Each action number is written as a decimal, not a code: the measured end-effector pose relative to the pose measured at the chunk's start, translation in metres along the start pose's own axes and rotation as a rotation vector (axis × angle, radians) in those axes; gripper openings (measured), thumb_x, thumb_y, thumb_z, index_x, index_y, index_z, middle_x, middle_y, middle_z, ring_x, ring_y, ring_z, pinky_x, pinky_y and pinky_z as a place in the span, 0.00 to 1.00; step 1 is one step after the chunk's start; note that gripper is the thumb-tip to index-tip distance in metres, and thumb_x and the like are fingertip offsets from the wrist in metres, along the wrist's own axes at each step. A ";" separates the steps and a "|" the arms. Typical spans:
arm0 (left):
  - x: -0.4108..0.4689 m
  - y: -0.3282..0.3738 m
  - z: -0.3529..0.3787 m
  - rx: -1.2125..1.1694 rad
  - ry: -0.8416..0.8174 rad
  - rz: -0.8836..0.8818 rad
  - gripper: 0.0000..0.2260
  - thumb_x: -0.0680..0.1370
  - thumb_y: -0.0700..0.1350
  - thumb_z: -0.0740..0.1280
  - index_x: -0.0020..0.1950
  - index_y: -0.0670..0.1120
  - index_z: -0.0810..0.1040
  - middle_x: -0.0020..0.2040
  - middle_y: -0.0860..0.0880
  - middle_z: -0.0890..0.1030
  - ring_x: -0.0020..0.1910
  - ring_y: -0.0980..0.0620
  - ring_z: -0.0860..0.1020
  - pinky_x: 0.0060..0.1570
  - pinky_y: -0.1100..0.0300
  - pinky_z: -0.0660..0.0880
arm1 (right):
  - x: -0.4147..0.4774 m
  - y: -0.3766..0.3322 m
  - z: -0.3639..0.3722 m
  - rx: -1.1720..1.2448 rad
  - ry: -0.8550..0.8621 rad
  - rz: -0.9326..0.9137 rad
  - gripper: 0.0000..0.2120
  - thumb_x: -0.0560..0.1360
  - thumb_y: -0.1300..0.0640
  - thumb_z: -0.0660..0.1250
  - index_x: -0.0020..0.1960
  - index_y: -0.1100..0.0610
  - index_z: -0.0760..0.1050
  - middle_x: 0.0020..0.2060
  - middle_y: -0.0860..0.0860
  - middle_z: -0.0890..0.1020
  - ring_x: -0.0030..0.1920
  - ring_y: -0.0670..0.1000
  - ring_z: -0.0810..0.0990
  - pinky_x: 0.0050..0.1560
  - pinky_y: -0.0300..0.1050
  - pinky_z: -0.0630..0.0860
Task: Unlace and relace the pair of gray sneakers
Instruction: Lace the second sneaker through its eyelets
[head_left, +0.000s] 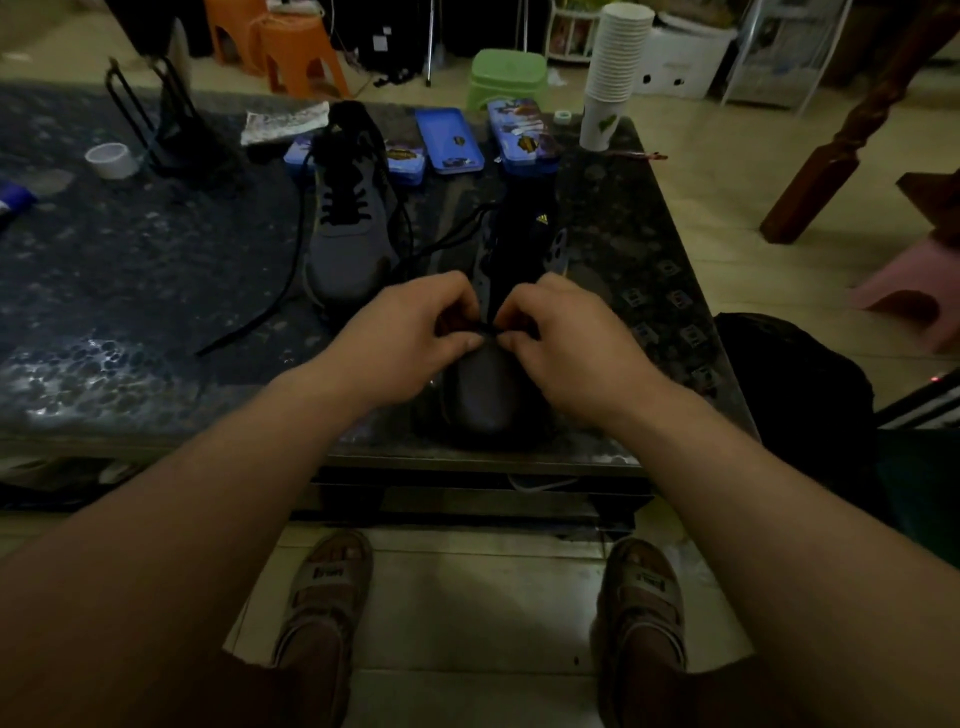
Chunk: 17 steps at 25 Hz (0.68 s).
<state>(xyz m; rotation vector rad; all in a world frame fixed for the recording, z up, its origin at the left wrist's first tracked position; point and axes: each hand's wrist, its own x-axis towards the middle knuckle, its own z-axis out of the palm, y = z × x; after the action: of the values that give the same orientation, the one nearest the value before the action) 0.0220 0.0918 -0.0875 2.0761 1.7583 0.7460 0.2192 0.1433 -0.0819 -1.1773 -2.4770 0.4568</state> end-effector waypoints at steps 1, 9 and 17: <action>0.001 0.001 0.001 -0.021 0.022 0.010 0.08 0.78 0.46 0.74 0.53 0.49 0.77 0.44 0.54 0.78 0.43 0.56 0.76 0.45 0.54 0.76 | 0.001 0.000 0.000 0.003 0.027 0.009 0.07 0.78 0.52 0.71 0.55 0.50 0.80 0.49 0.47 0.74 0.51 0.51 0.77 0.53 0.54 0.78; 0.018 -0.005 0.008 0.014 -0.049 0.131 0.06 0.78 0.49 0.73 0.52 0.54 0.77 0.46 0.55 0.76 0.43 0.57 0.75 0.45 0.55 0.74 | -0.004 0.021 -0.004 0.137 0.056 0.126 0.05 0.78 0.50 0.72 0.51 0.51 0.81 0.47 0.48 0.73 0.46 0.45 0.74 0.47 0.34 0.71; 0.028 -0.003 -0.006 -0.060 -0.248 0.080 0.05 0.82 0.45 0.69 0.49 0.53 0.75 0.48 0.54 0.73 0.47 0.57 0.73 0.49 0.64 0.69 | -0.004 0.035 -0.011 0.186 0.019 0.029 0.03 0.77 0.58 0.74 0.51 0.52 0.82 0.46 0.46 0.77 0.48 0.44 0.76 0.51 0.37 0.73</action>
<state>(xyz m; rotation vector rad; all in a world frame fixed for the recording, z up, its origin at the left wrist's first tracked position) 0.0195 0.1190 -0.0793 2.1064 1.5101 0.5286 0.2500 0.1625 -0.0877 -1.1380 -2.3460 0.6654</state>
